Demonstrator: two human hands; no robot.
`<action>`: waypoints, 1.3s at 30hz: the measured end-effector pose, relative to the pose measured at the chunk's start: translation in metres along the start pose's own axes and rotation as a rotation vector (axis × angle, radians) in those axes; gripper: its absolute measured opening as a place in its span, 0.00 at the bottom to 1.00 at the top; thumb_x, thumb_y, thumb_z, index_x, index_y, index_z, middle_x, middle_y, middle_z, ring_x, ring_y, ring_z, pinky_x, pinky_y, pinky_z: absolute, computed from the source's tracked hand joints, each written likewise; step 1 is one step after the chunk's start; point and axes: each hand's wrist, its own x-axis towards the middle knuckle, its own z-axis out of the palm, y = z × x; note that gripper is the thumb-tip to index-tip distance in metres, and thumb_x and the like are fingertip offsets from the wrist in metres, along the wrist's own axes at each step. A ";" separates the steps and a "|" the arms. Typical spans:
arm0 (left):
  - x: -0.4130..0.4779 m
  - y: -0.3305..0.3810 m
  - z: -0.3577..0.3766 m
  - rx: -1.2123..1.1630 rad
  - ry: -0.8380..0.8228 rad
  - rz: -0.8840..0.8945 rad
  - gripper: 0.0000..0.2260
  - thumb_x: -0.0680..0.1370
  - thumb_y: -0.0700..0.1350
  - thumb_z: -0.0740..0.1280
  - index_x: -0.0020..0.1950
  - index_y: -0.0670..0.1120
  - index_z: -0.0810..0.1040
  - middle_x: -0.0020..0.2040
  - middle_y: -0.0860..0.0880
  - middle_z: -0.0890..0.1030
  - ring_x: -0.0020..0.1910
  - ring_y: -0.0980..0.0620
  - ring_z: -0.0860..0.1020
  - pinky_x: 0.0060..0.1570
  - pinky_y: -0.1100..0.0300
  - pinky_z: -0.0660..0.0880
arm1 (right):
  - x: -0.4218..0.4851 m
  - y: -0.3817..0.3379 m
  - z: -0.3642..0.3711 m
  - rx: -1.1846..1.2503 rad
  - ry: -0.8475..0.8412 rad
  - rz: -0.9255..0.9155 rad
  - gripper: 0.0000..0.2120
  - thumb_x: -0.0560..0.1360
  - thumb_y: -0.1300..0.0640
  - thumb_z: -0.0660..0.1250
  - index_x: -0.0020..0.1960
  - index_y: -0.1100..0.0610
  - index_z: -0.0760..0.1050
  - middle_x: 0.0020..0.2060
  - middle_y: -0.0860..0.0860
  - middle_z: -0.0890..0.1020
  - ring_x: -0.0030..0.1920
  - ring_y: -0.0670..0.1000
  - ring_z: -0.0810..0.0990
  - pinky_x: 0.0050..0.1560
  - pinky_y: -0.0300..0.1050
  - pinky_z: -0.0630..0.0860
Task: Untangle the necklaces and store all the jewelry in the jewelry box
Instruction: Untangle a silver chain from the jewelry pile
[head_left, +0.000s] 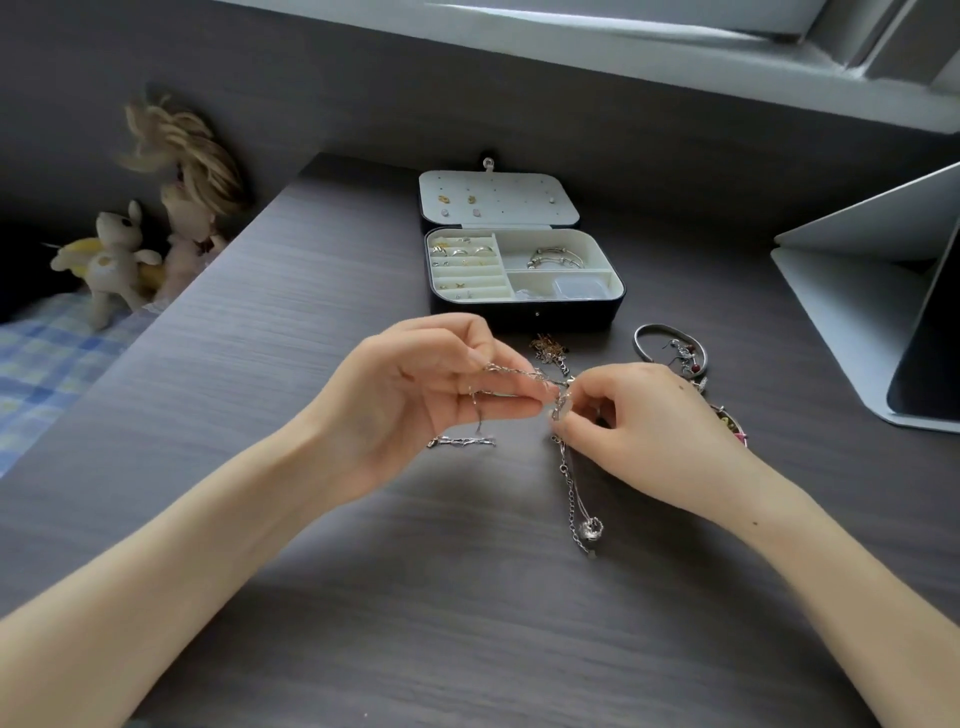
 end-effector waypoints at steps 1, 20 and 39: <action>0.000 0.000 0.000 -0.031 -0.004 -0.001 0.01 0.63 0.39 0.63 0.31 0.42 0.72 0.40 0.38 0.80 0.47 0.37 0.81 0.46 0.51 0.79 | 0.000 -0.001 0.000 0.001 -0.001 -0.001 0.13 0.73 0.51 0.65 0.31 0.45 0.68 0.26 0.42 0.71 0.31 0.41 0.70 0.32 0.34 0.62; -0.017 0.044 0.013 0.088 0.215 0.030 0.04 0.65 0.40 0.57 0.29 0.45 0.67 0.35 0.42 0.82 0.41 0.43 0.83 0.29 0.65 0.71 | -0.019 -0.011 -0.024 0.582 -0.006 0.102 0.08 0.75 0.57 0.67 0.38 0.57 0.79 0.33 0.50 0.82 0.29 0.39 0.73 0.31 0.28 0.67; -0.069 0.107 -0.037 0.613 0.466 -0.167 0.02 0.65 0.38 0.63 0.32 0.43 0.70 0.54 0.48 0.83 0.47 0.42 0.83 0.19 0.68 0.62 | -0.031 -0.022 -0.037 0.901 -0.139 0.002 0.10 0.76 0.66 0.62 0.37 0.62 0.74 0.35 0.58 0.84 0.28 0.44 0.72 0.28 0.32 0.67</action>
